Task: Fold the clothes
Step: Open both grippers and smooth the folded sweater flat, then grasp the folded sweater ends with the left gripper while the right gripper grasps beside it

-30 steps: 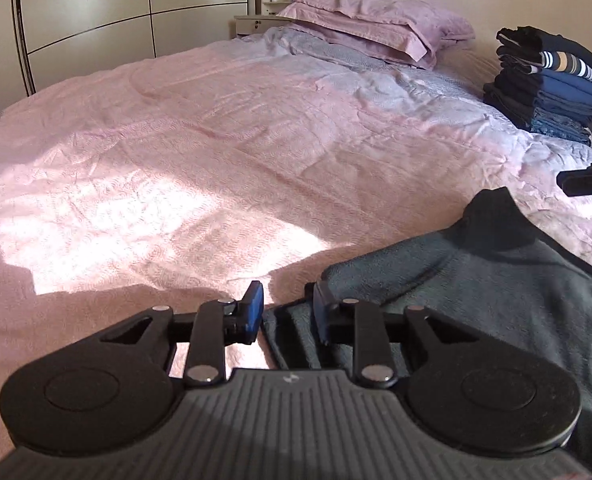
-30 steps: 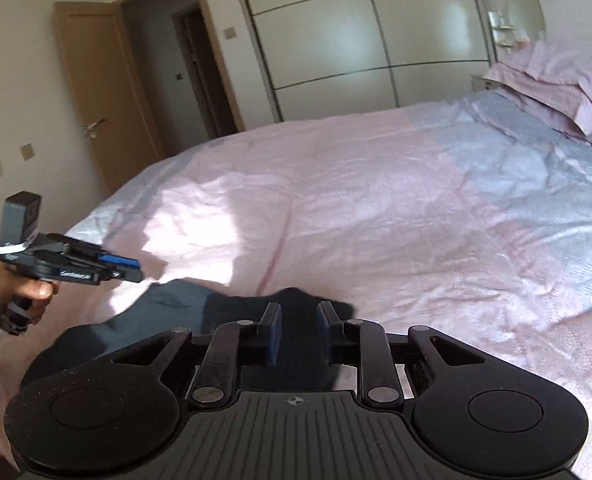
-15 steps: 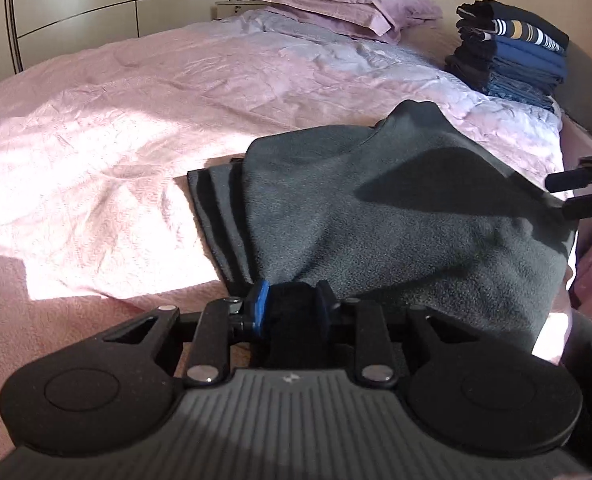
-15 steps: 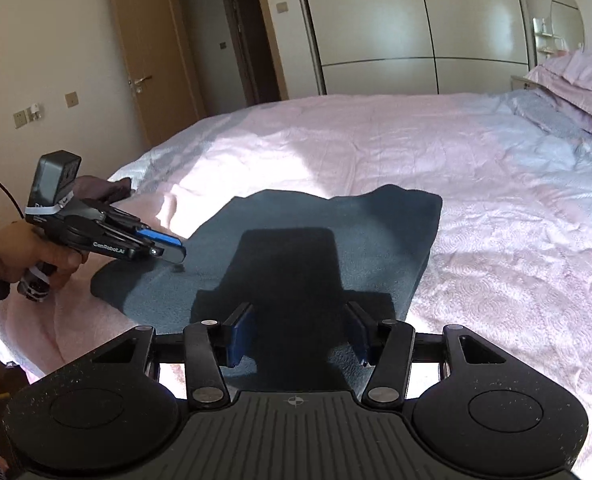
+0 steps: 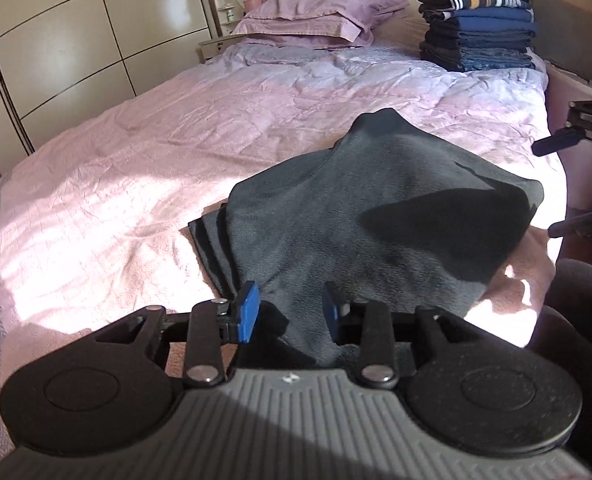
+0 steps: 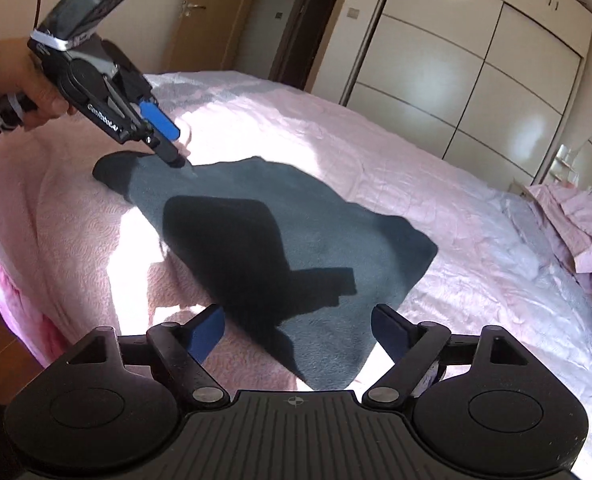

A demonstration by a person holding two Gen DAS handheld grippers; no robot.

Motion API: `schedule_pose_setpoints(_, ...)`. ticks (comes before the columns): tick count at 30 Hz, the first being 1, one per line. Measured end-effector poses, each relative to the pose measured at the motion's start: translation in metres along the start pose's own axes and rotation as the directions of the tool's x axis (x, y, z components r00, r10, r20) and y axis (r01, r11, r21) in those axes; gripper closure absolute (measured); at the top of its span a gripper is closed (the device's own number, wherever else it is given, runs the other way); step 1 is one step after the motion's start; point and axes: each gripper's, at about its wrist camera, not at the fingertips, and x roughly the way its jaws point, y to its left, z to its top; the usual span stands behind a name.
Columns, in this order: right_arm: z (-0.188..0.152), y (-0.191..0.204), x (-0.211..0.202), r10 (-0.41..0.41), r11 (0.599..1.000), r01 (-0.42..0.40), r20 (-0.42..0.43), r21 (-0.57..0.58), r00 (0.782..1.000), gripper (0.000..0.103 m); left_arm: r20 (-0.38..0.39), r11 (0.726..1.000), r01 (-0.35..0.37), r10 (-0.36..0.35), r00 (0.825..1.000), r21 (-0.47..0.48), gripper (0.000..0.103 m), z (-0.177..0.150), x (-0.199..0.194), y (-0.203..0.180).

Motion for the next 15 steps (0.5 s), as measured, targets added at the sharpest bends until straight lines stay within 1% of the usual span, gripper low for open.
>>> schedule_pose_setpoints(1,0.000,0.004,0.003,-0.014,1.000,0.014,-0.004,-0.019,1.000,0.020,0.005,0.999,-0.002,0.002,1.000,0.033,0.059,-0.001,-0.004,-0.007)
schedule_pose_setpoints(2,0.001,0.007,0.006,-0.028,0.999,0.027,-0.008,-0.038,1.000,0.020,0.020,0.996,-0.010,0.008,1.000,0.087,0.054,-0.003,-0.008,-0.017)
schedule_pose_setpoints(4,0.001,0.016,0.009,-0.048,0.994,0.048,0.001,-0.093,0.999,0.020,0.053,0.980,-0.029,0.019,0.998,0.199,0.032,-0.007,-0.015,-0.037)
schedule_pose_setpoints(5,0.001,0.020,0.010,-0.051,0.990,0.052,0.012,-0.129,0.999,0.020,0.075,0.963,-0.051,0.032,0.997,0.266,0.028,-0.011,-0.018,-0.048)
schedule_pose_setpoints(7,0.000,0.027,0.015,-0.063,0.981,0.065,0.017,-0.181,0.998,0.020,0.120,0.911,-0.102,0.059,0.991,0.399,0.011,-0.020,-0.021,-0.069)
schedule_pose_setpoints(8,-0.001,0.029,0.018,-0.066,0.978,0.068,0.015,-0.197,0.998,0.020,0.137,0.880,-0.128,0.072,0.988,0.457,0.008,-0.025,-0.021,-0.080)
schedule_pose_setpoints(10,-0.003,0.032,0.026,-0.075,0.973,0.076,0.011,-0.218,0.997,0.020,0.160,0.829,-0.166,0.094,0.983,0.534,0.008,-0.029,-0.018,-0.095)
schedule_pose_setpoints(12,-0.004,0.034,0.034,-0.088,0.968,0.087,0.005,-0.237,0.996,0.020,0.166,0.784,-0.196,0.119,0.979,0.589,0.008,-0.032,-0.010,-0.108)
schedule_pose_setpoints(13,-0.006,0.036,0.036,-0.091,0.964,0.090,0.009,-0.251,0.996,0.020,0.179,0.753,-0.223,0.141,0.974,0.619,0.008,-0.035,-0.004,-0.114)
schedule_pose_setpoints(14,-0.006,0.037,0.039,-0.091,0.960,0.091,0.012,-0.264,0.996,0.020,0.191,0.729,-0.240,0.151,0.970,0.642,0.008,-0.037,0.001,-0.120)
schedule_pose_setpoints(15,-0.007,0.037,0.041,-0.066,0.959,0.067,0.011,-0.276,0.998,0.020,0.190,0.711,-0.239,0.150,0.970,0.661,0.007,-0.037,0.006,-0.124)
